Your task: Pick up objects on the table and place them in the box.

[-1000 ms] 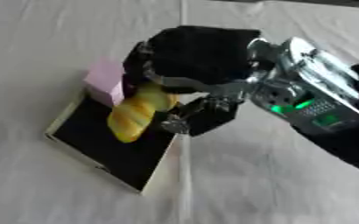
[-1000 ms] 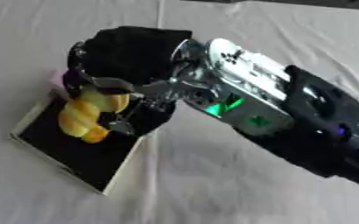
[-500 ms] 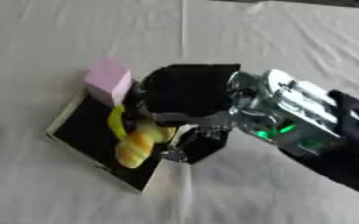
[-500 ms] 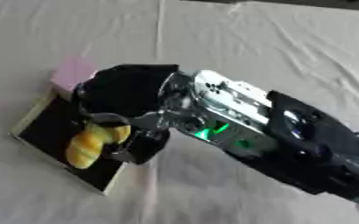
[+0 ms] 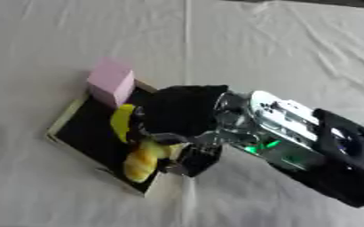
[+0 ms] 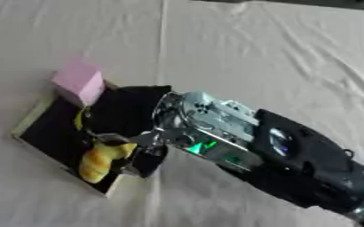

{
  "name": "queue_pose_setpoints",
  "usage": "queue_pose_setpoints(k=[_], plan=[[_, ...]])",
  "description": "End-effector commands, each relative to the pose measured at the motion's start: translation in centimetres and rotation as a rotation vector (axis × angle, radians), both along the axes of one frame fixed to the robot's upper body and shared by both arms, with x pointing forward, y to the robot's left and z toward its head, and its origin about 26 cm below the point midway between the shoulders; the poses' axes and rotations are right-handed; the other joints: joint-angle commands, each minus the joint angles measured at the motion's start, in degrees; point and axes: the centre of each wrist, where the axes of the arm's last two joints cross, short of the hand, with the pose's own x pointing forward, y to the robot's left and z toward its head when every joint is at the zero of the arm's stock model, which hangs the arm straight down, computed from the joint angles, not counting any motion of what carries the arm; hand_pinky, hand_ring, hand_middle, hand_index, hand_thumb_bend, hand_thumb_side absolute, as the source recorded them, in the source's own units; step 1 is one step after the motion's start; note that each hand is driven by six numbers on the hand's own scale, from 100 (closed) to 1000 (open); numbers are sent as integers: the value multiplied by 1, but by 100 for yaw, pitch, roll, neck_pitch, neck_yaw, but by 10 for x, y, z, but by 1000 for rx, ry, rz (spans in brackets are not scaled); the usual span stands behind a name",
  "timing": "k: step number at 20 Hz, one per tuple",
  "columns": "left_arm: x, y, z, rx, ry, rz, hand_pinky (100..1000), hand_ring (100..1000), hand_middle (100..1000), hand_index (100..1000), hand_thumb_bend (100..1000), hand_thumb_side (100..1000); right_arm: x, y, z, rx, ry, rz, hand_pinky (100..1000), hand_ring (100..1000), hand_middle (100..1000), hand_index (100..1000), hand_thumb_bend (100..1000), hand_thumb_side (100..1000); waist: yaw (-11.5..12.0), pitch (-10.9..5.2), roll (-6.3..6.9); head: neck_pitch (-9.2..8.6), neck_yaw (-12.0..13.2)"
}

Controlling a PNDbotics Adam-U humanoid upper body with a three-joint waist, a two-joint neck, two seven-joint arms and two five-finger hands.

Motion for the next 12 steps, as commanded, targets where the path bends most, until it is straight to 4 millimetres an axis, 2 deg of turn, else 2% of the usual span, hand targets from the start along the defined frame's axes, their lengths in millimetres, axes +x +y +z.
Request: queue_pose_setpoints(k=[1,3,5,6,7,9,12], plan=[[-3,0,7,12,-21,-5,822,816,794,862,148,438,2,0,3,4,-37,-12,793,755,725,823,226,100,7,-104,37,16,-12],[-3,0,6,12,-20,-5,822,816,794,862,148,439,3,-2,4,10,-52,-26,813,788,774,869,252,116,3,-103,32,18,-4],[-3,-1,6,12,-18,-6,822,816,794,862,148,439,2,-4,6,15,-71,-32,838,824,816,896,295,208,-3,-105,27,22,5],[-3,-1,6,12,-17,-5,822,816,794,862,148,439,0,-6,8,19,-83,-33,840,826,818,897,299,214,-6,-106,24,24,9],[-3,0,6,12,-16,-5,822,816,794,861,148,439,-2,-8,11,23,-96,-31,859,851,841,913,321,279,-11,-110,21,26,14],[-3,0,6,11,-15,-3,822,816,794,861,150,438,-7,-13,20,33,-118,-25,878,874,857,929,352,323,-22,-123,17,28,26],[-3,0,6,10,-14,0,822,816,794,861,150,436,-7,-20,28,62,-135,-16,880,876,856,929,355,337,-39,-147,17,24,38]])
